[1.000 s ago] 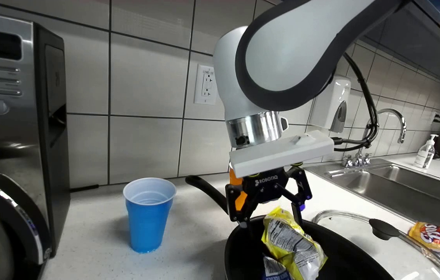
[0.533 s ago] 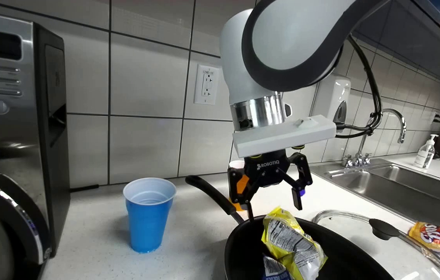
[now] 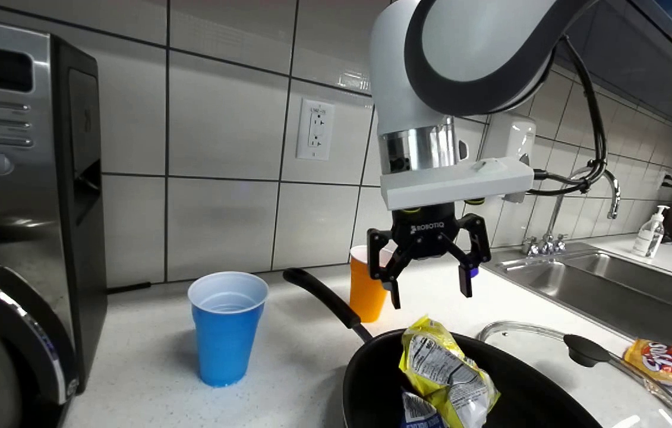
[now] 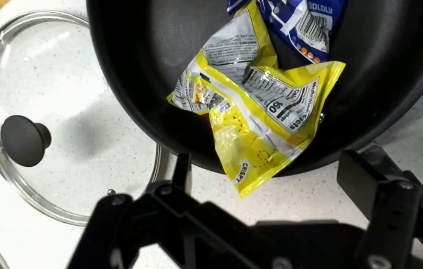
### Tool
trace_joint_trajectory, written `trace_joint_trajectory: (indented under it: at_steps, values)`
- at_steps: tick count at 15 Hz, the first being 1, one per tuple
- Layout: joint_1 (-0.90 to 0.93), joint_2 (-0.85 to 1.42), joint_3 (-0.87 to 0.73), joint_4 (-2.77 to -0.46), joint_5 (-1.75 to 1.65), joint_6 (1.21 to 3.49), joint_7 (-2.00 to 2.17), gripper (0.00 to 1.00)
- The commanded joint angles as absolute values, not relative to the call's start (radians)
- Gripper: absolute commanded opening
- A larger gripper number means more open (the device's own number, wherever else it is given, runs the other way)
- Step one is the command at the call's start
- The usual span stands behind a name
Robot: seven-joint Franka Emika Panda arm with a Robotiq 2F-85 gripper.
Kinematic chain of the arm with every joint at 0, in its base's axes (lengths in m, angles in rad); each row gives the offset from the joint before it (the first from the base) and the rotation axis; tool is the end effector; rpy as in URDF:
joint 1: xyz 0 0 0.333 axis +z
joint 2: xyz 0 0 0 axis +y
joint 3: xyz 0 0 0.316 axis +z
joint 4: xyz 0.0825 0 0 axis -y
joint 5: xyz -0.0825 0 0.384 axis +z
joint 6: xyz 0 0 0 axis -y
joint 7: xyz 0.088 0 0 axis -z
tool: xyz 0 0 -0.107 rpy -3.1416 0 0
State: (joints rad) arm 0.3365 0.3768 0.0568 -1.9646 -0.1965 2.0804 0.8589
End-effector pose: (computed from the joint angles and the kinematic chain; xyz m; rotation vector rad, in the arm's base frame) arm 0.5436 0.2139 0.2629 2.8300 -0.4980 -0.1871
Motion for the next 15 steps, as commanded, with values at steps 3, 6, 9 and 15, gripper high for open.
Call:
trace_joint_trajectory:
  at_steps: [3, 6, 9, 15]
  values:
    - [0.298, 0.229, 0.068, -2.142, -0.190, 2.227, 0.853, 1.00]
    - [0.274, 0.177, 0.067, -2.212, -0.172, 2.275, 0.853, 1.00]
    - [0.249, 0.130, 0.063, -2.271, -0.160, 2.288, 0.883, 1.00]
    - [0.180, 0.038, 0.036, -2.384, -0.158, 2.328, 0.977, 1.00]
